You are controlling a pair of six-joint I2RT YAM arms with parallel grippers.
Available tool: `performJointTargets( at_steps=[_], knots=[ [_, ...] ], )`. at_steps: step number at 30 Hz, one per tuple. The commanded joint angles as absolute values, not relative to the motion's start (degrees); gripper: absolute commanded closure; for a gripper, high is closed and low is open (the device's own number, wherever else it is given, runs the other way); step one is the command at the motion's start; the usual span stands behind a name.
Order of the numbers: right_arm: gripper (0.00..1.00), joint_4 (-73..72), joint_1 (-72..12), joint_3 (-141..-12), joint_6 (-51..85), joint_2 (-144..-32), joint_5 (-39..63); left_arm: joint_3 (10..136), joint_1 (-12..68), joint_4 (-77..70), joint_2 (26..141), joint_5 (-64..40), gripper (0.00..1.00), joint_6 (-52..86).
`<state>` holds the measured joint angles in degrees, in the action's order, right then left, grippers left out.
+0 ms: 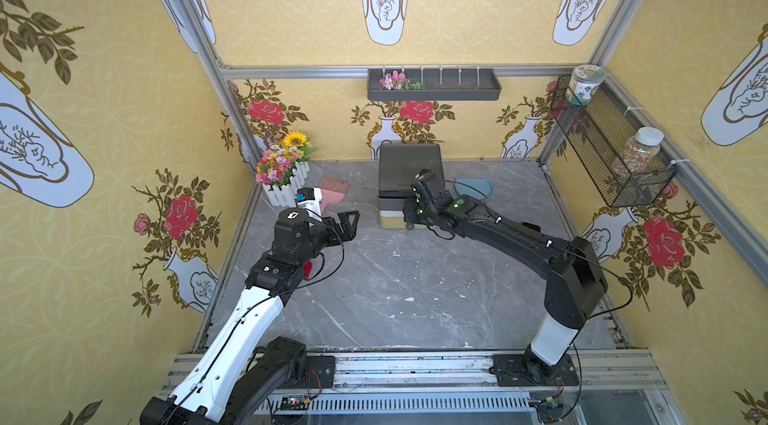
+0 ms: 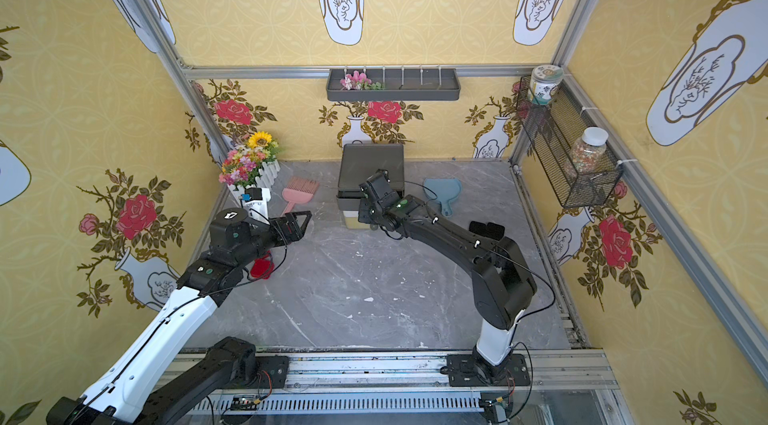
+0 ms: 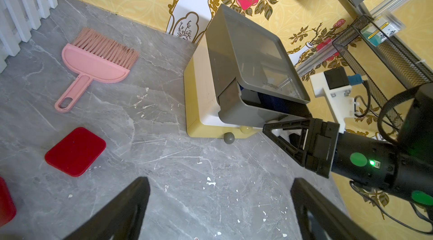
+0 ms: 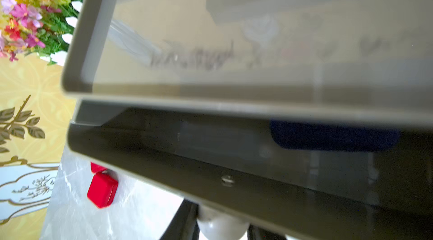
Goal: Place the brooch boxes into the drawer by color
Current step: Close the drawer in the storage box.
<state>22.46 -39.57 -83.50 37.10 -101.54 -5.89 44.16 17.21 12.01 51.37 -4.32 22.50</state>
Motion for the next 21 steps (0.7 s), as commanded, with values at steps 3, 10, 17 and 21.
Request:
performJointTargets(
  at_steps=[3,10,17,21],
  knots=[
    [0.70,18.29,-38.63,-85.13,34.89,-103.55,-6.68,43.66,17.15,11.16,51.49,-4.20,0.00,22.23],
    [0.58,17.89,-38.11,-86.45,33.54,-105.47,-6.55,43.69,17.14,11.16,51.86,-4.13,0.00,22.05],
    [0.38,20.37,-38.37,-86.18,32.62,-103.41,-7.52,43.43,17.14,10.87,52.18,-4.00,0.00,22.05],
    [0.38,20.57,-38.58,-82.87,32.82,-99.41,-7.52,43.15,17.14,9.86,52.77,-4.69,0.00,22.58]
  ],
)
